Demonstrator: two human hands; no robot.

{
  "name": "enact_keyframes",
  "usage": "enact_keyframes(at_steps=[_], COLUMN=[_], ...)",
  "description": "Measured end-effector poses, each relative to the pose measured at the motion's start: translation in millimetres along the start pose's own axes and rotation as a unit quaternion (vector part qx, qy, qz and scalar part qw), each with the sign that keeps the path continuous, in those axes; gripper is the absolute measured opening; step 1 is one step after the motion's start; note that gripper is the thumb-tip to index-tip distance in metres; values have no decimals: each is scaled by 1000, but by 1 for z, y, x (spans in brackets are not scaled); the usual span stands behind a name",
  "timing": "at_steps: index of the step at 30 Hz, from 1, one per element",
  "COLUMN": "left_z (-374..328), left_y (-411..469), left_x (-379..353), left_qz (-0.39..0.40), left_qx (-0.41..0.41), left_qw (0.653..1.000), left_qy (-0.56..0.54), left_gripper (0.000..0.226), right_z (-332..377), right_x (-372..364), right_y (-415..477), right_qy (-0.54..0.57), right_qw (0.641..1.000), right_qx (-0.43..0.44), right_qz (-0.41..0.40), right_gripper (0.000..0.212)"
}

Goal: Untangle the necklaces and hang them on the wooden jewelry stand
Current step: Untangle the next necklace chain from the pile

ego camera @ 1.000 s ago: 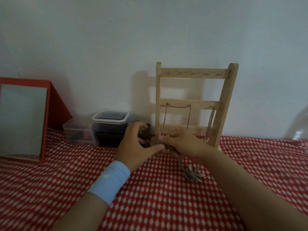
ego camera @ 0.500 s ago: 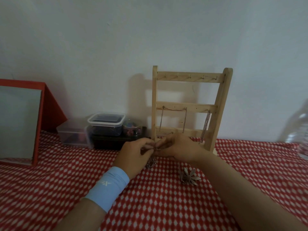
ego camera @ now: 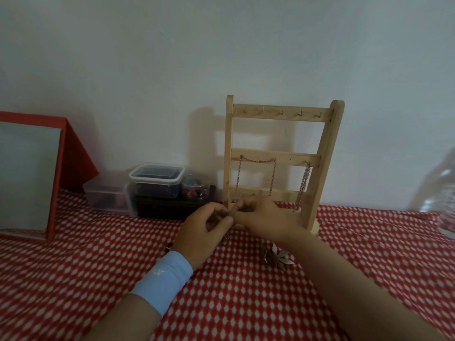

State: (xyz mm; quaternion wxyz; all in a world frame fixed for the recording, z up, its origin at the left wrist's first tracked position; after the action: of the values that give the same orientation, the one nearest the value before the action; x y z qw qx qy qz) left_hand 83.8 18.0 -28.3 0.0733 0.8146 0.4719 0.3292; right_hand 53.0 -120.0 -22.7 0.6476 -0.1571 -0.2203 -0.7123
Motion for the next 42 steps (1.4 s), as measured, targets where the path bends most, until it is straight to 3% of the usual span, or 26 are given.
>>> enact_keyframes(at_steps=[5, 12, 16, 20, 22, 27, 31, 38, 42], left_z=[11, 8, 18, 28, 30, 17, 17, 14, -2], left_y=[1, 0, 2, -1, -1, 0, 0, -3, -5], left_x=[13, 11, 12, 8, 6, 21, 18, 29, 34], left_qz=[-34, -48, -66, -55, -43, -72, -54, -89, -115], left_qx=[25, 28, 104, 172, 179, 140, 146, 62, -20], left_qw=[999, 998, 990, 963, 960, 982, 962, 994, 991], left_qy=[-8, 33, -74, -201, -209, -103, -223, 16, 63], left_gripper=[8, 10, 17, 28, 31, 18, 21, 12, 18], right_z=[-4, 2, 11, 11, 13, 23, 26, 30, 25], right_x=[-3, -7, -11, -8, -7, -2, 4, 6, 2], right_y=[-1, -3, -2, -1, -2, -2, -3, -3, -1], right_qy=[36, 27, -9, -84, -95, -185, -193, -111, -69], right_qw=[999, 999, 999, 996, 995, 982, 980, 991, 995], right_qx=[-27, -15, 24, 29, 32, 36, 35, 69, 68], right_qz=[22, 28, 27, 9, 23, 35, 20, 17, 12], right_gripper=[21, 17, 3, 8, 5, 9, 14, 12, 8])
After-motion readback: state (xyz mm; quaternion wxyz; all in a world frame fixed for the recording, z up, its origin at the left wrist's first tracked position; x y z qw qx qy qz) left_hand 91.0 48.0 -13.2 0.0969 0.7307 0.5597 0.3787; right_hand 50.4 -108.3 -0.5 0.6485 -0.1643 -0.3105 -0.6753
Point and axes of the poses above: each hand's wrist, its own y-axis towards the middle knuckle, its own x-axis out of the back of the hand, z = x × y, the point moved 9 cm from there along y, towards the middle knuckle, and after that the axes turned 5 degrees about z, right-handed, at the moved point
